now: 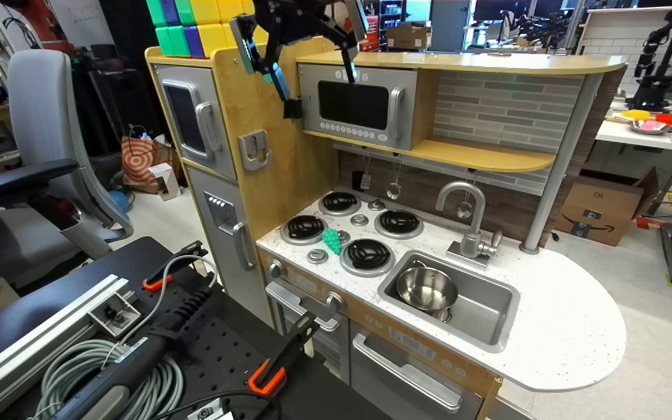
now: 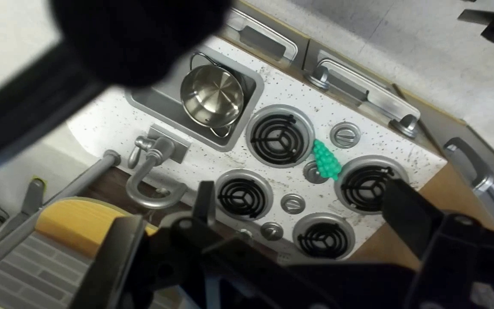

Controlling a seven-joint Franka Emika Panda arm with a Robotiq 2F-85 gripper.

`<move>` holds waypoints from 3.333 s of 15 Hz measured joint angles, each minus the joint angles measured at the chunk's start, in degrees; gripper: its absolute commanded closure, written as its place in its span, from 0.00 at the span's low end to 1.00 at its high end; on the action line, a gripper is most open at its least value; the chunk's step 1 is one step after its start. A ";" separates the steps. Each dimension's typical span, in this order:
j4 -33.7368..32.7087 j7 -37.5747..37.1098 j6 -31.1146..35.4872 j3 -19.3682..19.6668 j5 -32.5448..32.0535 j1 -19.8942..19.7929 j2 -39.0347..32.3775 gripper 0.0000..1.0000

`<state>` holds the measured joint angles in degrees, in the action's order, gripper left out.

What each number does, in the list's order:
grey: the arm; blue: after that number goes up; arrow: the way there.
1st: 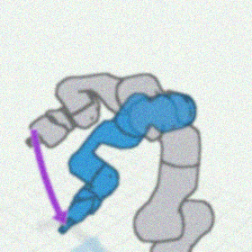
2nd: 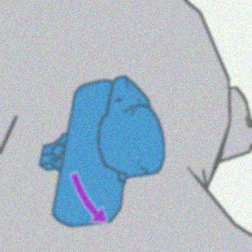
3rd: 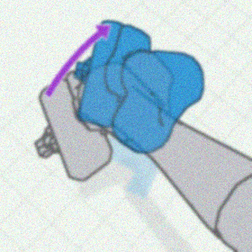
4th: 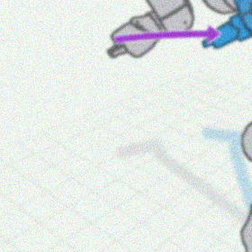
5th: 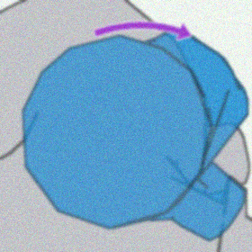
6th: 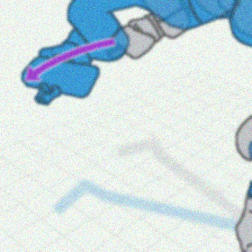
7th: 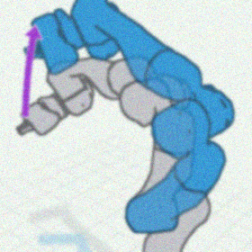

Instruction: Put the blue toy in the pot

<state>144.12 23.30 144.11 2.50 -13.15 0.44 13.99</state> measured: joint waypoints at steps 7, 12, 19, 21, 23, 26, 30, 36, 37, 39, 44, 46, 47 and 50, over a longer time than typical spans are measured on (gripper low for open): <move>-4.80 28.26 -0.74 3.57 15.71 5.61 -7.41 0.00; -10.53 33.84 -9.50 2.46 18.63 5.67 -12.05 0.00; -7.91 34.03 2.98 0.50 22.14 4.95 -16.53 0.00; -7.53 35.01 9.26 -1.18 26.56 4.50 -21.27 0.00; -8.52 35.85 12.01 -4.27 30.79 3.15 -26.52 0.00; -11.68 34.96 17.41 -8.37 30.98 1.30 -34.79 0.00; -17.98 30.14 23.38 -9.98 25.66 0.10 -44.01 0.00; -23.76 24.53 24.94 -11.98 17.17 -2.30 -49.07 0.00; -23.76 24.52 24.94 -12.42 16.91 -2.77 -49.00 0.00; -23.76 24.52 24.94 -12.65 16.87 -3.07 -48.98 0.00; -24.42 22.88 24.96 -16.56 16.85 -6.48 -49.38 0.00; -26.55 21.07 25.11 -16.70 16.83 -6.53 -51.53 0.00; -28.06 20.30 25.45 -16.61 16.69 -6.48 -53.35 0.00; -33.27 17.57 25.45 -13.36 11.93 -4.49 -59.96 0.00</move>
<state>110.84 40.87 169.56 -10.85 -1.22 -4.05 -45.97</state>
